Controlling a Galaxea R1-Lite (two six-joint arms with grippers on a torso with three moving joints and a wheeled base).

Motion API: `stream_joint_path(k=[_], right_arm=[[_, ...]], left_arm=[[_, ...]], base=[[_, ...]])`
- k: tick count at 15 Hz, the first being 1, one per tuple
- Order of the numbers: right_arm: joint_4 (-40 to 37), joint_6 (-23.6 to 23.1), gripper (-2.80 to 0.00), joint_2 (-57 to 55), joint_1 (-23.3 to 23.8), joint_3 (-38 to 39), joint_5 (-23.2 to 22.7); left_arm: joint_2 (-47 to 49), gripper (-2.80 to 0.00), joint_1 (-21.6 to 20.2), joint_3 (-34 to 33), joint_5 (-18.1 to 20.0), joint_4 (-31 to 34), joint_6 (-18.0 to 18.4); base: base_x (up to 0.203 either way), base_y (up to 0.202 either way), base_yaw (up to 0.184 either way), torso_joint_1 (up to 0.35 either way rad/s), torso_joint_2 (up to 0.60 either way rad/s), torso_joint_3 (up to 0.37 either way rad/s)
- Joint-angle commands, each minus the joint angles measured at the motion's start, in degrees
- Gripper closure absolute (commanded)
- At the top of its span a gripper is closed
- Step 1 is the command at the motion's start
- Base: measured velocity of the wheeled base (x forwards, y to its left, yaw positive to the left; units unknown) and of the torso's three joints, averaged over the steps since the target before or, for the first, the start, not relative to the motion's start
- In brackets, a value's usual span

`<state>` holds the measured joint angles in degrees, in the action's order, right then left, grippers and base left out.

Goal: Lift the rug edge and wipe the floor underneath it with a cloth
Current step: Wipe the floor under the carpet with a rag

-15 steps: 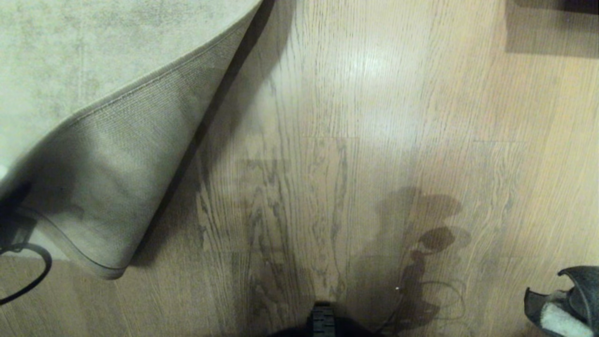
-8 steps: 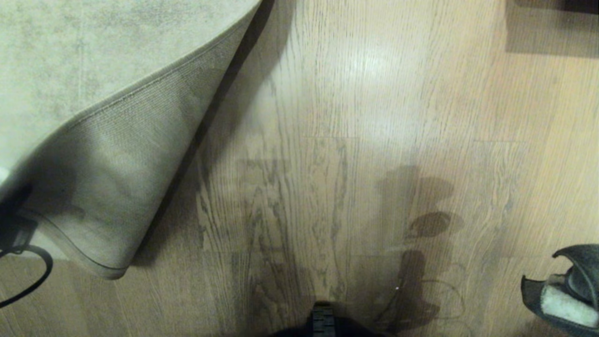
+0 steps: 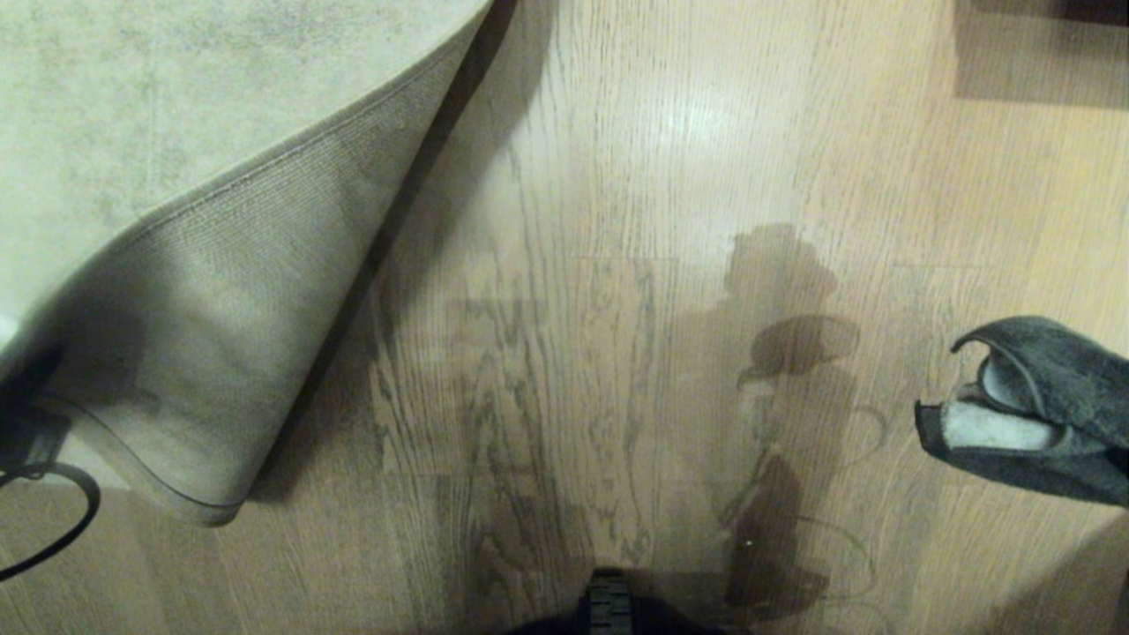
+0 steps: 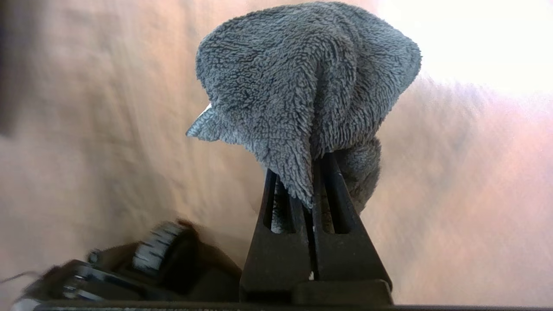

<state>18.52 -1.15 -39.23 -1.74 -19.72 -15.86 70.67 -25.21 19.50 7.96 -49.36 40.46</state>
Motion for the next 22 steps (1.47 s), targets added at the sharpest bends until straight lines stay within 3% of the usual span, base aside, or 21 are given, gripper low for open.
stream_joint_path(k=[1, 6, 13, 19, 22], right_arm=[[1.3, -1.7, 0.0, -9.5, -4.9, -3.1, -1.0], [7.2, -4.3, 0.0, -20.3, -18.9, -6.4, 0.7], [23.0, -4.2, 0.0, -45.5, -43.2, -16.5, 15.5], [29.4, -4.1, 0.0, -64.3, -58.3, -31.8, 26.4], [31.4, -3.8, 0.0, -71.5, -63.4, -38.7, 29.6]], left_arm=[[0.1, 0.0, 0.2, 0.0, 0.0, -0.3, 0.3], [0.1, 0.0, 0.1, -0.5, 0.0, -0.3, 0.2], [0.0, 0.0, 0.1, -0.5, 0.0, -0.3, 0.3], [0.3, 0.0, 0.1, -0.6, 0.0, -0.2, 0.1], [0.2, 0.0, 0.1, -0.9, 0.0, -0.3, 0.0]], base=[[0.0, 0.0, 0.0, 0.0, 0.0, 0.0], [0.0, 0.0, 0.0, 0.0, 0.0, 0.0], [0.0, 0.0, 0.0, 0.0, 0.0, 0.0], [0.0, 0.0, 0.0, 0.0, 0.0, 0.0], [0.0, 0.0, 0.0, 0.0, 0.0, 0.0]])
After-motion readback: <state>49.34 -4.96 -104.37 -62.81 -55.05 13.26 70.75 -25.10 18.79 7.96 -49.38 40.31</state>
